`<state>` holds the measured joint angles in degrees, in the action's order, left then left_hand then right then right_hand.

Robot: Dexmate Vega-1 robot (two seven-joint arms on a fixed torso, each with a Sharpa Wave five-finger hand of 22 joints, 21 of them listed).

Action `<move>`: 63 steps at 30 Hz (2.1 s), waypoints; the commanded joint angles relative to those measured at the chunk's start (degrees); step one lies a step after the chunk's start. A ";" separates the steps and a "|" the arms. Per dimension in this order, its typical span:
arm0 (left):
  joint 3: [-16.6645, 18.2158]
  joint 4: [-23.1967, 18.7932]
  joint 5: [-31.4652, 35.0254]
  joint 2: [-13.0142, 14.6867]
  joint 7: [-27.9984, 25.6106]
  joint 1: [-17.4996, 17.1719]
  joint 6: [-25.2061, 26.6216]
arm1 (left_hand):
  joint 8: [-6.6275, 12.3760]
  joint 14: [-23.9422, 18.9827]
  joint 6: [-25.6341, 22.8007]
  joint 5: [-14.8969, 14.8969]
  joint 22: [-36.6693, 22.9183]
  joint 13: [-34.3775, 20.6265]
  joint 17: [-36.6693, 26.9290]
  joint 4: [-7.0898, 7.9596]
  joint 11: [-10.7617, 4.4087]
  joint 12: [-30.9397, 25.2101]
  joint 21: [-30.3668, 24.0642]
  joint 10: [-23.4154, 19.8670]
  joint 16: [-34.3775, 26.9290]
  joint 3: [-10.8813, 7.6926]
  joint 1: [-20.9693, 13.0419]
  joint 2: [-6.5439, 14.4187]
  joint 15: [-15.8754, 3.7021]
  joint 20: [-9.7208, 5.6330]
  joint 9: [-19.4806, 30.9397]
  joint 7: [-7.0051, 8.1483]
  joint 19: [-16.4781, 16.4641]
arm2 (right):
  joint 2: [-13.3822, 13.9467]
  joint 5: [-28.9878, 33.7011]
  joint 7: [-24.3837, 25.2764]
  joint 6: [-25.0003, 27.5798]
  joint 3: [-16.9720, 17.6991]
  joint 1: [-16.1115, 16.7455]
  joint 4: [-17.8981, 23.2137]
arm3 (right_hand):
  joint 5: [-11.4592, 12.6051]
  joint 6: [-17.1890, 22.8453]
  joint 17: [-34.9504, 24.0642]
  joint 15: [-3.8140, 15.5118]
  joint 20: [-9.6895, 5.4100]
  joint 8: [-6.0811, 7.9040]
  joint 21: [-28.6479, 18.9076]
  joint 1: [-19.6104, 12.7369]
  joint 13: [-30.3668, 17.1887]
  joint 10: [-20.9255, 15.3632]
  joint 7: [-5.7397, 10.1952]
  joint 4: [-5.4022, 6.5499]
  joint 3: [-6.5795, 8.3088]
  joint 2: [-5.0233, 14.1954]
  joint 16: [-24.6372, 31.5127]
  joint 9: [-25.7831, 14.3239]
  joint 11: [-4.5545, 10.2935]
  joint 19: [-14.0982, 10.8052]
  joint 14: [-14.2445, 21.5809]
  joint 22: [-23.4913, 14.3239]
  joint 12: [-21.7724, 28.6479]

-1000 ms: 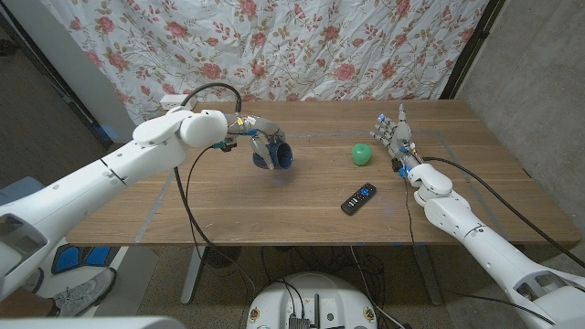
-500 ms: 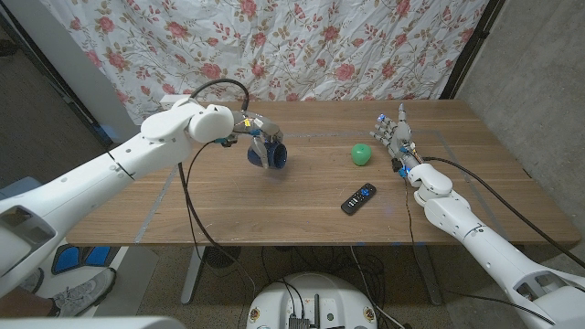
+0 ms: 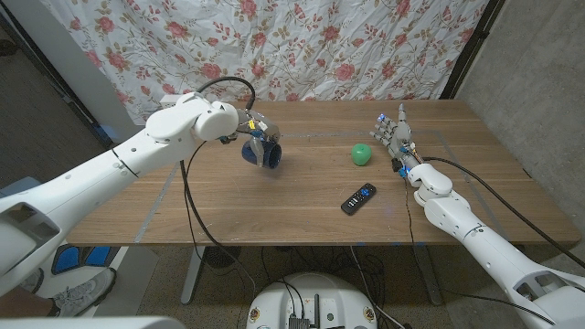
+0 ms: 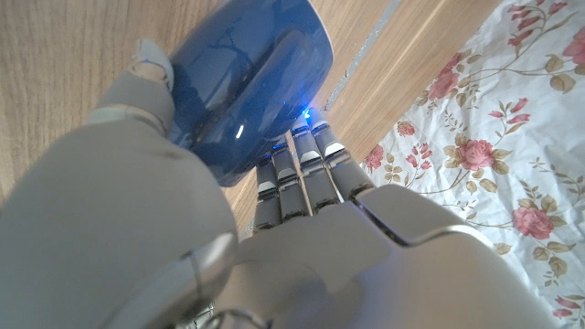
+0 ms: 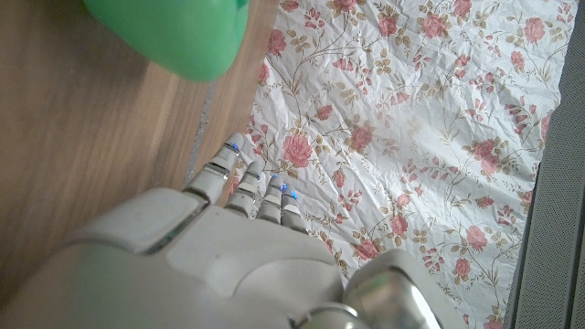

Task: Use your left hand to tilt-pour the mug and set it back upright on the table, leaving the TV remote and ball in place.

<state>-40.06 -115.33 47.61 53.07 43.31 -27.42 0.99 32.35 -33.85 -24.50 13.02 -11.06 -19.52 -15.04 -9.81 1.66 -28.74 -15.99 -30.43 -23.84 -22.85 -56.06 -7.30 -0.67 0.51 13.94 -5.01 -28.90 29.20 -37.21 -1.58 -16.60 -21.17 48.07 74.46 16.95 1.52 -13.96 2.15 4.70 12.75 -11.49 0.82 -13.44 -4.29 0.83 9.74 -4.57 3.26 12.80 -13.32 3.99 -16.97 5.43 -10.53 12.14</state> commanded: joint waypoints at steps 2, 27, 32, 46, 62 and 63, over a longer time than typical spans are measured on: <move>0.23 -2.28 7.65 -0.06 2.80 -0.84 -1.04 | 13.23 -3.38 -5.20 0.27 -0.10 -10.97 0.00 0.62 -7.05 -0.91 -0.19 -8.29 0.15 -0.75 1.54 11.31 -7.37 0.21 0.02 2.16 -0.26 | 0.00 0.02 -0.01 -0.01 -0.01 -0.01 -0.03 | 0.34 0.48 -0.11 0.22 0.00 0.04 -0.51 -0.24 -0.11 -0.16 0.11 0.13 -0.52 2.93 0.48 -0.16 0.14 -0.17 0.44 -0.09 0.07; 1.44 -3.72 14.88 -0.67 5.68 -2.57 -6.57 | 13.25 -3.82 -5.44 0.38 -0.10 -11.54 -0.12 0.44 -6.53 -0.93 -0.27 -8.67 0.57 -1.14 2.18 12.21 -7.36 0.36 -0.41 2.27 -0.32 | 0.00 0.01 -0.01 0.00 0.00 -0.01 -0.02 | 0.36 0.46 -0.10 0.24 0.02 0.03 -0.52 -0.24 -0.12 -0.18 0.05 0.13 -0.62 2.95 0.48 -0.16 0.17 -0.18 0.43 -0.09 0.08; 1.78 -3.61 15.51 -0.78 6.01 -3.00 -6.59 | 13.40 -4.10 -5.85 0.39 -0.10 -11.63 -0.23 0.37 -6.42 -0.97 -0.36 -8.81 0.45 -1.18 2.17 12.36 -7.41 0.40 -0.47 2.26 -0.53 | 0.00 0.01 -0.01 0.01 0.00 -0.02 -0.02 | 0.37 0.46 -0.10 0.19 0.02 0.03 -0.51 -0.25 -0.12 -0.19 0.09 0.13 -0.64 2.95 0.48 -0.16 0.16 -0.17 0.43 -0.09 0.08; 2.22 -3.66 18.96 -0.50 6.30 -3.75 -7.11 | 13.44 -4.29 -6.04 0.43 -0.10 -11.85 -0.27 0.28 -6.58 -0.98 -0.40 -9.01 0.61 -1.34 2.35 12.59 -7.46 0.34 -0.61 2.31 -0.58 | 0.01 0.01 -0.01 0.01 0.00 -0.02 -0.03 | 0.39 0.56 -0.10 0.21 0.03 0.07 -0.51 -0.25 -0.12 -0.25 0.08 0.14 -0.69 2.97 0.51 -0.15 0.16 -0.16 0.50 -0.09 0.10; 1.16 -2.79 20.68 -1.86 7.10 -2.69 -9.50 | 13.54 -4.37 -6.33 0.44 -0.09 -12.13 -0.20 0.52 -7.10 -0.92 -0.36 -9.04 1.08 -1.49 3.19 12.86 -7.68 0.22 -0.78 2.76 -0.43 | -0.01 0.01 -0.04 -0.03 0.00 -0.04 -0.08 | 0.41 0.47 -0.10 0.33 0.02 0.03 -0.50 -0.25 -0.12 -0.27 0.08 0.13 -0.76 2.99 0.45 -0.15 0.18 -0.13 0.36 -0.09 0.11; 1.16 -2.67 20.57 -2.01 7.28 -2.62 -9.51 | 13.56 -4.45 -6.37 0.44 -0.09 -12.15 -0.16 0.50 -7.13 -0.93 -0.37 -9.08 1.10 -1.51 3.22 12.83 -7.74 0.19 -0.78 2.80 -0.46 | -0.01 0.01 -0.04 -0.03 0.00 -0.03 -0.08 | 0.41 0.51 -0.10 0.26 0.02 0.05 -0.49 -0.25 -0.12 -0.26 0.08 0.13 -0.76 2.99 0.46 -0.15 0.21 -0.12 0.38 -0.09 0.11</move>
<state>-38.09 -118.73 66.57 51.97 50.04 -30.87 -6.36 32.35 -34.82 -24.51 13.06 -11.04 -19.51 -15.11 -10.13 1.85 -28.74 -15.98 -30.61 -22.61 -23.17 -56.05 -7.29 -0.43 0.81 12.98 -5.02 -29.20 29.20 -37.20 -1.61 -16.59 -21.17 48.03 74.44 16.91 1.52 -13.96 2.15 4.70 12.75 -11.49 0.82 -13.44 -4.29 0.83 9.72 -5.04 3.26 12.80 -13.32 4.00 -16.97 5.43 -10.53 12.14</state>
